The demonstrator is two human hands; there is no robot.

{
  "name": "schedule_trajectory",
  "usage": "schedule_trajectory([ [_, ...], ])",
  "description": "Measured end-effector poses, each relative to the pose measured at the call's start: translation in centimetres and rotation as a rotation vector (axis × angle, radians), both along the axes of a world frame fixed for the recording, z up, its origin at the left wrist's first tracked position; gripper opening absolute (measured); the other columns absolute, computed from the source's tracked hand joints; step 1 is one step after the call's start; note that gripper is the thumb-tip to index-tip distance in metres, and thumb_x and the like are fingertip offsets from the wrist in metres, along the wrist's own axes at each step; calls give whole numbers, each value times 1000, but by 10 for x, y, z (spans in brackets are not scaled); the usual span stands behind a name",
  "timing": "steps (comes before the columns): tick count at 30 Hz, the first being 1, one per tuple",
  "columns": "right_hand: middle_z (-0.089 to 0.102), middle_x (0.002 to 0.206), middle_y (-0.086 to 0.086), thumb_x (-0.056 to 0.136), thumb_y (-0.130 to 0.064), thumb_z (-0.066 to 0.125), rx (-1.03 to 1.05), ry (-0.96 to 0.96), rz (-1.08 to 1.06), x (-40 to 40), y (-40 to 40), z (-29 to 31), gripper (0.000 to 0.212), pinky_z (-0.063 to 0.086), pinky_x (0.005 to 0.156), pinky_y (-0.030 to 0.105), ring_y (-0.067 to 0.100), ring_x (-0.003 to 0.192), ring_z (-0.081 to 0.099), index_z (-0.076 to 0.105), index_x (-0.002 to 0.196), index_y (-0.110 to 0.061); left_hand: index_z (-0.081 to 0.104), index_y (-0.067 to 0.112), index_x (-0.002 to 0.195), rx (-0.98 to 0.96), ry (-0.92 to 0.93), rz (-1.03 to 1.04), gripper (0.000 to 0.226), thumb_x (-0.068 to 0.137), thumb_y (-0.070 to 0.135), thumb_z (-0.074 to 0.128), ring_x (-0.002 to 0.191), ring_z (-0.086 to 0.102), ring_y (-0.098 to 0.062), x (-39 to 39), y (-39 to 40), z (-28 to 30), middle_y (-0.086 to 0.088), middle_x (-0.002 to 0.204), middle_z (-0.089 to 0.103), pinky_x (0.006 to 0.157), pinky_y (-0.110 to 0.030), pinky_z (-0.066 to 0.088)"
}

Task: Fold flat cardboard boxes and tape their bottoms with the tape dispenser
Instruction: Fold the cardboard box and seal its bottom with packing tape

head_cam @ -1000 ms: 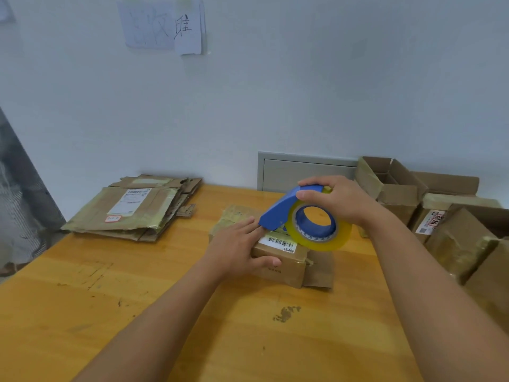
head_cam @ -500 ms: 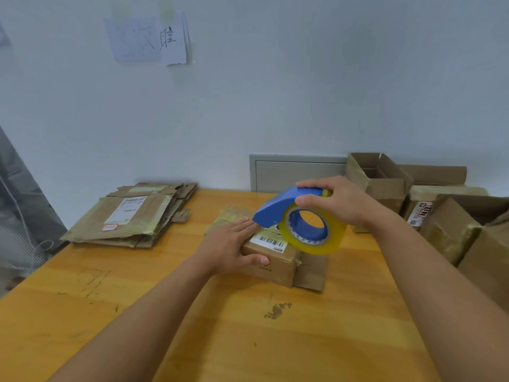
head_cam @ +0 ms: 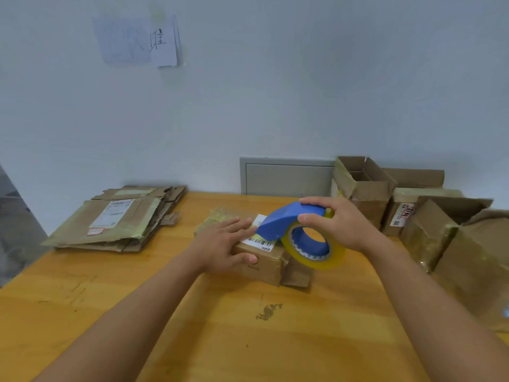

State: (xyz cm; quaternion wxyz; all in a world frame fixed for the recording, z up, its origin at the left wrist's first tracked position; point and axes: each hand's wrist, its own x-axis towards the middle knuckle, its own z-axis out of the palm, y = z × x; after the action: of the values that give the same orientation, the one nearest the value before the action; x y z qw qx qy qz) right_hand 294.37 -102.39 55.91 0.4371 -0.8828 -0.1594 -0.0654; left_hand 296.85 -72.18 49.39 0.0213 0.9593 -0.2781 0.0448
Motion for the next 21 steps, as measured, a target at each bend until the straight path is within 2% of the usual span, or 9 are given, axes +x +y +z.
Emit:
schedule_trajectory([
  [3, 58, 112, -26, 88, -46, 71, 33, -36, -49, -5, 6, -10, 34, 43, 71, 8, -5, 100, 57, 64, 121, -43, 1, 33, 157, 16, -1, -61, 89, 86, 83, 16, 148, -10, -4, 2, -1, -1, 19, 159, -10, 120, -31, -3],
  [5, 58, 114, -24, 88, -44, 71, 53, -59, -67, -7, 7, -14, 35, 43, 74, 6, -7, 102, 56, 64, 121, -41, -5, 32, 157, 0, 21, -31, 94, 84, 86, 17, 150, -6, -6, -1, -6, -5, 15, 159, -10, 117, -27, -9],
  [7, 60, 116, -21, 87, -43, 72, 79, -70, -80, -7, 8, -16, 36, 43, 75, 4, -9, 104, 55, 66, 122, -38, -5, 34, 156, -19, 7, 23, 102, 76, 94, 16, 151, -5, -10, -6, -18, -12, 11, 161, -7, 118, -30, -11],
  [10, 62, 118, -18, 87, -42, 72, 87, -88, -104, -6, 12, -19, 37, 43, 74, 5, -9, 104, 55, 66, 123, -36, 2, 34, 157, -41, -50, 70, 106, 72, 97, 12, 151, -8, -11, -6, -30, -17, 9, 161, -7, 120, -35, -10],
  [13, 61, 118, -16, 87, -42, 73, 146, -98, -148, -9, 21, -27, 39, 42, 72, 2, -5, 102, 56, 66, 124, -34, 5, 32, 158, -67, -67, 18, 99, 80, 91, 14, 150, -10, -7, 2, -23, -14, 12, 164, -5, 122, -34, -8],
  [17, 58, 114, -19, 87, -43, 72, 194, -133, -219, -12, 35, -38, 44, 44, 71, 3, -9, 100, 55, 64, 128, -32, 12, 36, 156, -169, -82, -15, 82, 88, 77, 31, 147, 19, -10, 6, -18, -16, 12, 163, 17, 116, -27, 10],
  [21, 58, 116, -17, 88, -43, 71, 195, -139, -227, -12, 39, -39, 46, 45, 70, 2, -9, 100, 55, 63, 131, -30, 17, 39, 155, -198, -108, -10, 83, 86, 83, 31, 147, 16, -7, 6, -21, -20, 16, 161, 22, 114, -24, 6],
])
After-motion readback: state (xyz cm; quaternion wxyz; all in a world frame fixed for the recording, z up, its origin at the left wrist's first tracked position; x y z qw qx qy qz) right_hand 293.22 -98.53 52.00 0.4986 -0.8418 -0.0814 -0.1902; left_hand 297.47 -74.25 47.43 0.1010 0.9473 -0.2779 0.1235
